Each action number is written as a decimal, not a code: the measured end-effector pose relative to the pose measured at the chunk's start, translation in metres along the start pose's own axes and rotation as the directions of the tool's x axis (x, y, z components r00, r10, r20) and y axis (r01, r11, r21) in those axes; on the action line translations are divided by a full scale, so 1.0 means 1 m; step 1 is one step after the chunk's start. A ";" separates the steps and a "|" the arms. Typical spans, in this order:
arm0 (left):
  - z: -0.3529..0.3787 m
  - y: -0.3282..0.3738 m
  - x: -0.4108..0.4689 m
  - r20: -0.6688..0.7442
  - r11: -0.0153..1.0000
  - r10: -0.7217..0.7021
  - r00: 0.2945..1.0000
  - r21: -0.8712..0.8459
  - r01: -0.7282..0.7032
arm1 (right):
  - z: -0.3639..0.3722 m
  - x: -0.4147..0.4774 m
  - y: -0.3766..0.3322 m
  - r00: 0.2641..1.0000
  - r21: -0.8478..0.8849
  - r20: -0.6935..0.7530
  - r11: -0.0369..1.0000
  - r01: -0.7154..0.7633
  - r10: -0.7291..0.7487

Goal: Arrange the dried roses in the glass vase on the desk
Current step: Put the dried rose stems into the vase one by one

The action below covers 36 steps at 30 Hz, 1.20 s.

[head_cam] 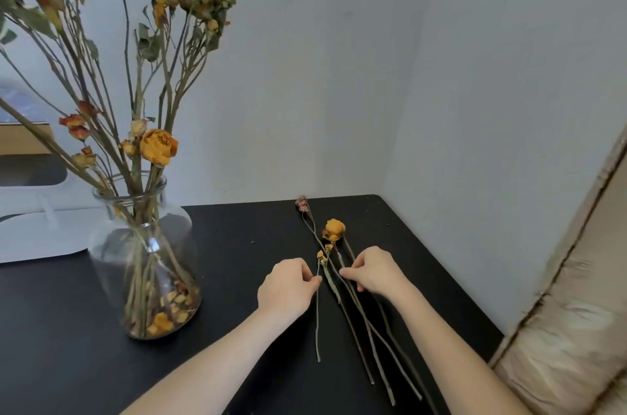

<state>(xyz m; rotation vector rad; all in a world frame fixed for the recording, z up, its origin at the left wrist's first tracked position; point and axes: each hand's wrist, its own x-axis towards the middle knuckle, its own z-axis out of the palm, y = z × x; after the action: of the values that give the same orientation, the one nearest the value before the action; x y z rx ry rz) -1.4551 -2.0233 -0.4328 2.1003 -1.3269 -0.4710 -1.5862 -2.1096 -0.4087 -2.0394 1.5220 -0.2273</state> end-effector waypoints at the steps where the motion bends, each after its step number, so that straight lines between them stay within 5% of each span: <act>1: 0.001 0.000 0.000 0.004 1.000 -0.005 1.000 0.006 0.005 | 0.002 0.001 -0.001 1.000 0.003 0.004 1.000 -0.009 0.009; 12: 0.004 0.006 0.008 0.023 0.998 -0.058 0.998 0.019 0.058 | -0.006 0.003 -0.001 0.998 0.084 -0.059 0.996 0.015 -0.010; 18: -0.001 0.005 0.013 0.029 0.972 -0.157 0.987 -0.170 0.160 | -0.017 -0.001 -0.005 0.994 0.179 -0.104 0.982 0.053 -0.034; 30: -0.046 0.002 -0.001 -0.143 0.917 -0.091 0.985 -0.398 0.027 | -0.022 -0.007 -0.023 0.986 0.354 -0.146 0.927 0.123 -0.075; 36: -0.086 -0.011 -0.040 -0.314 0.901 0.037 0.949 -0.400 -0.167 | -0.025 -0.011 -0.052 0.945 0.456 -0.284 0.844 0.282 -0.162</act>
<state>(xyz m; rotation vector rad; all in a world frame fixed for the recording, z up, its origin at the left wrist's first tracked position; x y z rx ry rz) -1.4152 -1.9578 -0.3757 1.6542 -1.0427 -0.3407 -1.5583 -2.0981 -0.3579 -1.8057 1.1851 -0.8882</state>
